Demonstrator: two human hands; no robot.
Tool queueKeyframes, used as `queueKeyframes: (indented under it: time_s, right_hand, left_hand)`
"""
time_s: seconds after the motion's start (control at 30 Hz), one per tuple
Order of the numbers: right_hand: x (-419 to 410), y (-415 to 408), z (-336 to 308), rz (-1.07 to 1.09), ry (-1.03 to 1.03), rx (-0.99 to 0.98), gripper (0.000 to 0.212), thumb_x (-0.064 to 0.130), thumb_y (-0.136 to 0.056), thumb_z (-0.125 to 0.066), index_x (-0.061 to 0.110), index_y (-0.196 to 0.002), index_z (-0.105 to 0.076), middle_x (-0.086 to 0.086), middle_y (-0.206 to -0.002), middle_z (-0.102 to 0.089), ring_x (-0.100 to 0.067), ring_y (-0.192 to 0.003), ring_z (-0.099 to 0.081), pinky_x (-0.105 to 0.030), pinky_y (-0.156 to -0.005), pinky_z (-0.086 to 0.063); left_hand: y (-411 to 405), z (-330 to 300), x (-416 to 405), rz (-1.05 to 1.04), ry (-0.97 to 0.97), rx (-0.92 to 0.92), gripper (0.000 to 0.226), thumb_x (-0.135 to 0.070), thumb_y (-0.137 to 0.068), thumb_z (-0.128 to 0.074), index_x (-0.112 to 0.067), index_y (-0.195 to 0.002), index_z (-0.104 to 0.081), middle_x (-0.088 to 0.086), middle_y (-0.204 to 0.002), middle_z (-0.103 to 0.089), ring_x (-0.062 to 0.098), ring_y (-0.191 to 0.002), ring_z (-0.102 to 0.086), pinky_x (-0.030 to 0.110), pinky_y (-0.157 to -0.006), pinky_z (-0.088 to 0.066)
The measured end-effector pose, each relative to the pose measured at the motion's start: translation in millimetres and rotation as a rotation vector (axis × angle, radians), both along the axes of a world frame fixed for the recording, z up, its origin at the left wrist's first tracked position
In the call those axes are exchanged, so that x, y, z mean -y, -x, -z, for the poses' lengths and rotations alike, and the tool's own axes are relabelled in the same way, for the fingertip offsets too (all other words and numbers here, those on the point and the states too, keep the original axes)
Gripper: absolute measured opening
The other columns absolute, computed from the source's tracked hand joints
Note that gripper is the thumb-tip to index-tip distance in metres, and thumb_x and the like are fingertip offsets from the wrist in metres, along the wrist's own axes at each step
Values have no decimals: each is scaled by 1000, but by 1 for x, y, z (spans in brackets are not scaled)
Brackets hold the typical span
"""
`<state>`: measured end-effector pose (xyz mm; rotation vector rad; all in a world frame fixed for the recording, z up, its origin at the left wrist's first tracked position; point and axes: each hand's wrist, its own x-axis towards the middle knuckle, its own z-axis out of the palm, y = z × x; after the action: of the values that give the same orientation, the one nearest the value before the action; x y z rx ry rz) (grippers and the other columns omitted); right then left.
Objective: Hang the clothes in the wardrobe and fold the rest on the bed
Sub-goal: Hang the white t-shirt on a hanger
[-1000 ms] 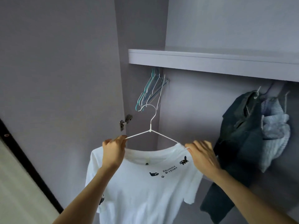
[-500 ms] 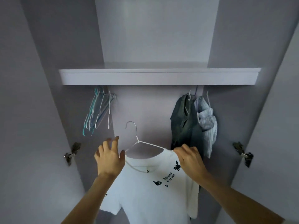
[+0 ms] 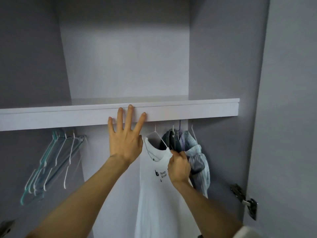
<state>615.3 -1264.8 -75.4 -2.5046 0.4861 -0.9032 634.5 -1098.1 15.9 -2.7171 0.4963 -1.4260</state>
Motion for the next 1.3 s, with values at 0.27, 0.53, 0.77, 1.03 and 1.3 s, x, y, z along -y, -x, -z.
queueKeyframes:
  time_s: [0.27,0.53,0.77,1.03,1.3]
  right_hand:
    - [-19,-65,21,-43,-6,-101,52,6,-95,-41,20,-143,-28,-12,-129,-37,-29,-98,-62,-36,-83,-48]
    - [-21,-62,33,-60,280,-133,39,6,-89,-44,7,-128,-47,-11,-128,-42,-29,-101,-58,-38,-89,-39]
    - [-24,-15,33,-148,463,-99,53,13,-86,-49,15,-138,-38,-11,-142,-32,-29,-127,-33,-44,-105,-25]
    - [-70,80,36,-582,268,-69,40,11,-94,-38,16,-131,-53,0,-124,-58,-18,-118,-48,-29,-98,-34]
    - [-174,159,79,-962,8,-232,30,10,-95,-43,11,-119,-60,-5,-112,-63,-22,-103,-58,-32,-85,-45]
  left_hand:
    - [-31,12,8,18,5,183,94,-41,-77,-71,-29,-147,-10,20,-155,-16,46,-142,-12,64,-108,-15]
    - [-30,13,1,-53,-61,94,101,-48,-89,-51,-35,-136,37,11,-151,31,39,-139,23,59,-112,1]
    - [-2,6,-10,-61,-96,-75,87,-45,-90,-48,-34,-145,18,12,-155,21,37,-143,15,56,-113,-8]
    - [95,56,-90,-11,168,-320,60,-20,-88,-58,-19,-144,-36,17,-153,-23,37,-139,-24,54,-110,-23]
    - [219,151,-189,-270,527,-555,39,-17,-88,-58,-12,-127,-56,11,-129,-54,34,-117,-49,45,-97,-35]
